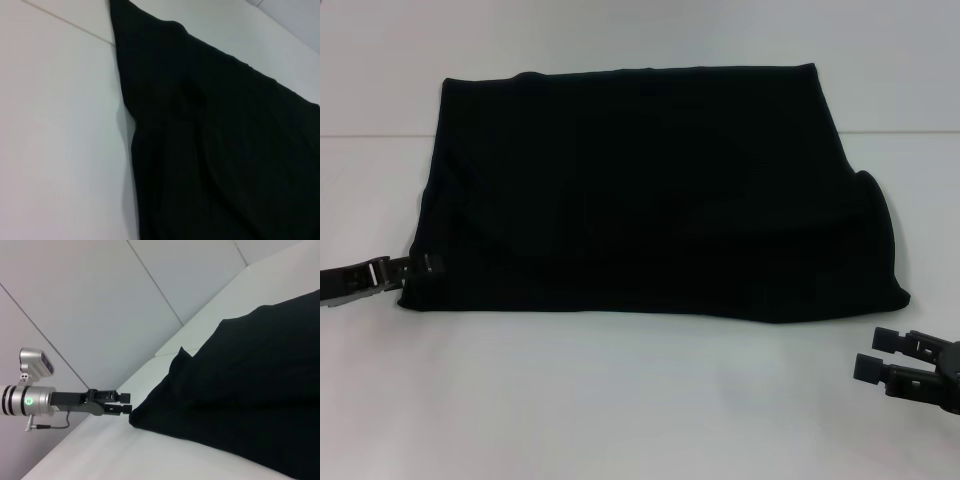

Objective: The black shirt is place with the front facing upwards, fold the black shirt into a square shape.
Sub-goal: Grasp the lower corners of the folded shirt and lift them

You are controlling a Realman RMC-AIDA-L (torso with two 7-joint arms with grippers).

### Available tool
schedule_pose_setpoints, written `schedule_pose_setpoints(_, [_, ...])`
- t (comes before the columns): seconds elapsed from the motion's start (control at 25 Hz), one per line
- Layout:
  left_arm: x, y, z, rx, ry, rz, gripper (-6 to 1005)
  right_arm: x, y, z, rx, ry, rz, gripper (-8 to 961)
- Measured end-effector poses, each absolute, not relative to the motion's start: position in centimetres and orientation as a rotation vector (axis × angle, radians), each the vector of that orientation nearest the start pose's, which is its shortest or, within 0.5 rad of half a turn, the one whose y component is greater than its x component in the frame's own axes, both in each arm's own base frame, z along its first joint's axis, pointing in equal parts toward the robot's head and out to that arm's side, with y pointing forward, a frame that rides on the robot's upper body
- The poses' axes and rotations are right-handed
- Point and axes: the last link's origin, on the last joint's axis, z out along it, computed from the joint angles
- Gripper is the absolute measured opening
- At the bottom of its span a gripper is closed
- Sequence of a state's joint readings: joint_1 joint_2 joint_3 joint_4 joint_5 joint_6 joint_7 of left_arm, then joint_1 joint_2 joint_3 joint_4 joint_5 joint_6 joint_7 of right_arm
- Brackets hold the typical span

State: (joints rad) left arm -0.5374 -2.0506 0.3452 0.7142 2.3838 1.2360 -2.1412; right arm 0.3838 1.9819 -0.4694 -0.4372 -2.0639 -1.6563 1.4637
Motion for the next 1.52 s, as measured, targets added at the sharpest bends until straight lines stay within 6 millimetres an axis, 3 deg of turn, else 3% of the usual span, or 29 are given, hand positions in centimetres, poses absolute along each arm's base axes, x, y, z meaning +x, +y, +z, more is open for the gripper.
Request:
schedule_pose_setpoints(1.04, [-34.5,35.9,3.7,-1.999,-1.571,-0.418,844,33.2,27.1,2.0,-2.506,1.149,0.868,944])
schedule_pose_setpoints(1.24, [-34.6,35.8,3.8,-2.011,-1.522,-0.367,794,33.1,27.1,2.0,-2.504,1.150,0.874,944])
schedule_pose_setpoints(1.36, [-34.7,35.8,3.8,-2.005,-1.517,-0.366,559,33.1,27.1,2.0,-2.504,1.150,0.874,943])
schedule_pose_setpoints(1.52, [-34.7,35.7,3.7,-2.009,-1.514,-0.356,398,33.1,27.1,2.0,-2.504,1.151,0.875,943])
